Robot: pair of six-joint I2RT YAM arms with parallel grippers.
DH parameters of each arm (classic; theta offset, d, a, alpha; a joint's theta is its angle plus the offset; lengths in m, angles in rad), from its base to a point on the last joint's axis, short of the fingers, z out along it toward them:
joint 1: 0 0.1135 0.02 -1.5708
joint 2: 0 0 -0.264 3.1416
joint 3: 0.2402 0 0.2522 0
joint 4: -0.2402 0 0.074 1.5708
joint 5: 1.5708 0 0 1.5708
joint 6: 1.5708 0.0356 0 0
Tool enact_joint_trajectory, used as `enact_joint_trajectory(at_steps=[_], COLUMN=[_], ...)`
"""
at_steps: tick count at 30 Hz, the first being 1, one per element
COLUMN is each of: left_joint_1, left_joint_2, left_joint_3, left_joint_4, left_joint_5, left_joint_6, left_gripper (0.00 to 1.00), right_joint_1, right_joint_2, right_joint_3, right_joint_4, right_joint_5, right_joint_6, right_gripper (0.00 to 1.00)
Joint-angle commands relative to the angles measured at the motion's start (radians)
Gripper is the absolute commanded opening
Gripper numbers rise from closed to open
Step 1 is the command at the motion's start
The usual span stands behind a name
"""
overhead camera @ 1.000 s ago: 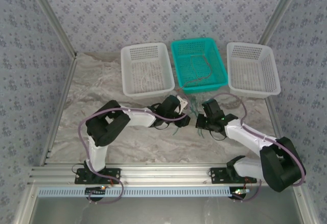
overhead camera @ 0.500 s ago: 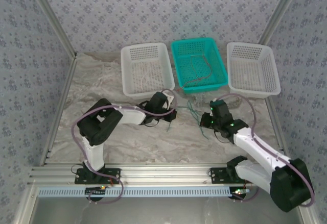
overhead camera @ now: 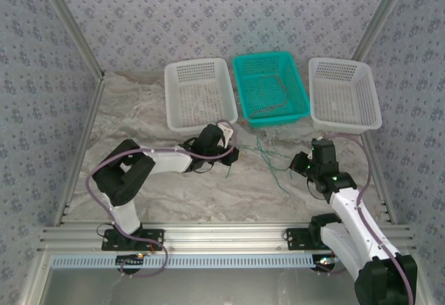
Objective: Untangle the cables
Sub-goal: Untie the cable from multiple cables.
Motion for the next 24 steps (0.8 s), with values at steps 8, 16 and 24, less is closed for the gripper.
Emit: enact_joint_trajectory(at_steps=[8, 16, 24], left_joint_1=[0.026, 0.006, 0.004], left_joint_2=[-0.132, -0.148, -0.179], left_joint_3=[-0.037, -0.018, -0.014], left_joint_4=[-0.117, -0.137, -0.158], left_joint_5=[-0.056, -0.081, -0.093], left_joint_6=[0.046, 0.059, 0.065], left_gripper=[0.0, 0.0, 0.0], right_joint_1=[0.014, 0.196, 0.292], right_joint_2=[0.121, 0.221, 0.474], right_joint_3=[-0.007, 0.049, 0.114], right_joint_4=[0.076, 0.113, 0.167], right_joint_5=[-0.093, 0.0, 0.16], right_joint_6=[-0.011, -0.102, -0.116], right_gripper=[0.13, 0.58, 0.6])
